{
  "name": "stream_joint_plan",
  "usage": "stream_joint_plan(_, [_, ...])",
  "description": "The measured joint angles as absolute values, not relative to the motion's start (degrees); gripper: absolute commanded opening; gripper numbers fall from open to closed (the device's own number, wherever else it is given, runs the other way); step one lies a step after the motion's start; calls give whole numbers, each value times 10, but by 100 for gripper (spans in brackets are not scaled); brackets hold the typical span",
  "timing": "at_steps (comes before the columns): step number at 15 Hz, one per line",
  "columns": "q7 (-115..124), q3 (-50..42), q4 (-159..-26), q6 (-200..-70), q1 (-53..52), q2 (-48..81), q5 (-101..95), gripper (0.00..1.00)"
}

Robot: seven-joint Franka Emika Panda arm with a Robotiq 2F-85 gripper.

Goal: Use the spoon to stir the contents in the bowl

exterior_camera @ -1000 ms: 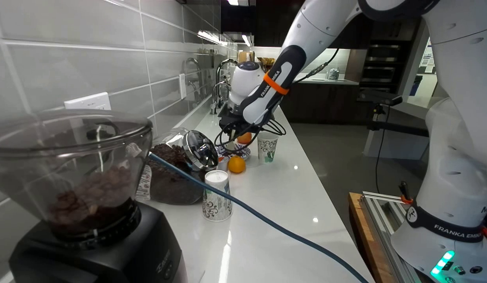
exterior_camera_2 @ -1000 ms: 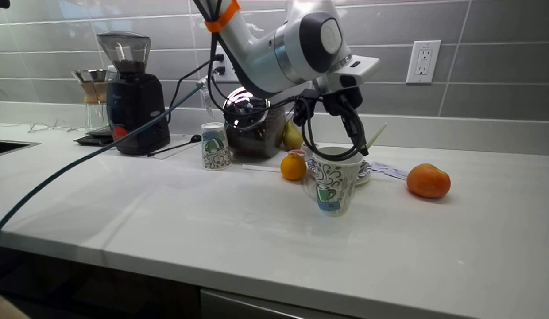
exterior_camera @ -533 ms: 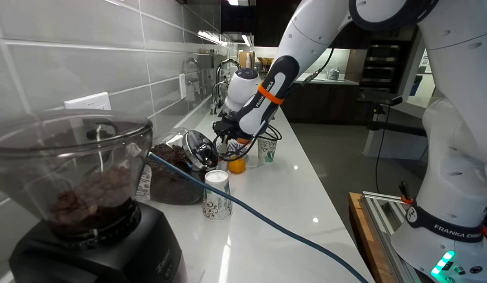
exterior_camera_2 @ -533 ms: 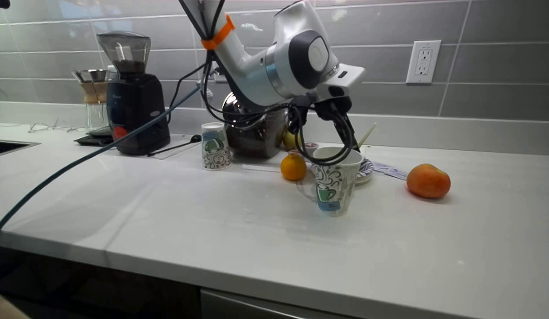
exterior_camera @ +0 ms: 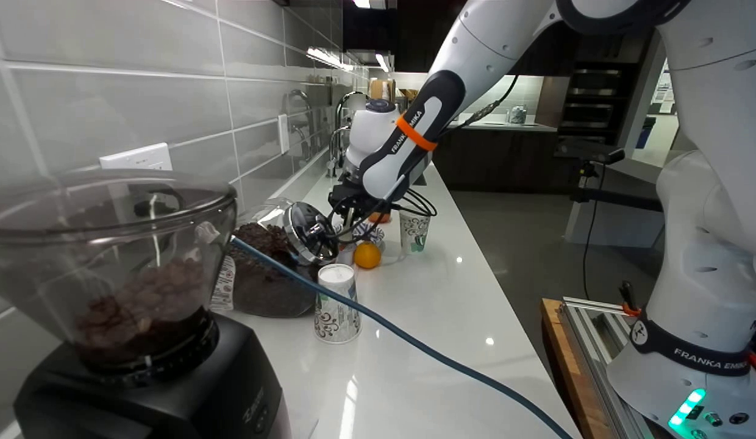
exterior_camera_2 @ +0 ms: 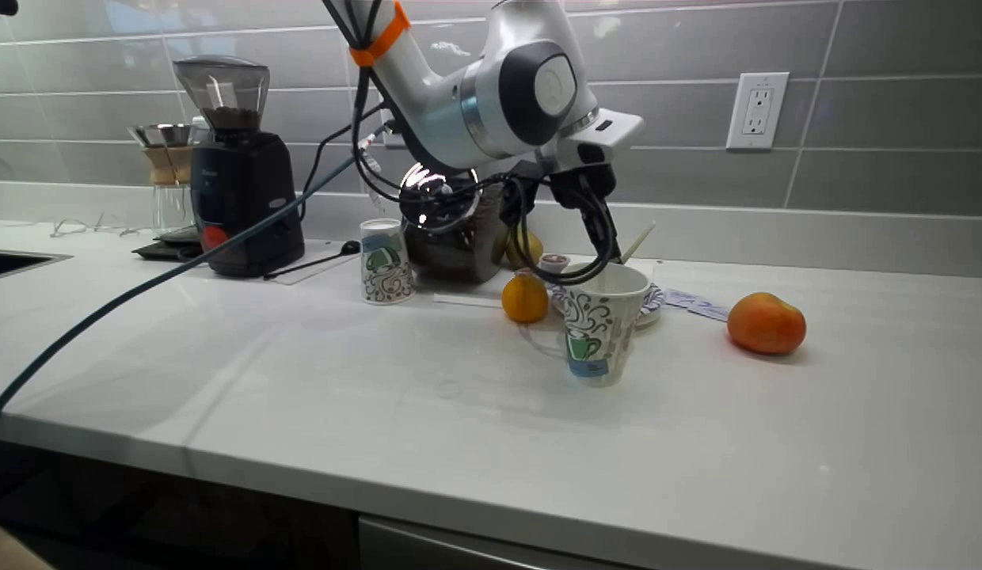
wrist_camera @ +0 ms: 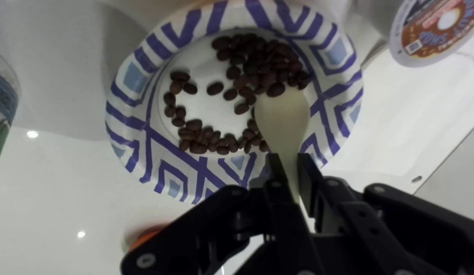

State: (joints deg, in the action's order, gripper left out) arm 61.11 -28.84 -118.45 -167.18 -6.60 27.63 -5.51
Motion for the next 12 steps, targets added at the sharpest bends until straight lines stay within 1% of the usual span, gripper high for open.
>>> stream_joint_plan(4, [609, -287, -1185, -1618, -66, 262, -58, 4])
stream_joint_plan(7, [620, -306, -1184, -1591, -70, 260, -76, 4])
stream_joint_plan(12, [659, -345, -1183, -1597, -72, 264, -131, 4])
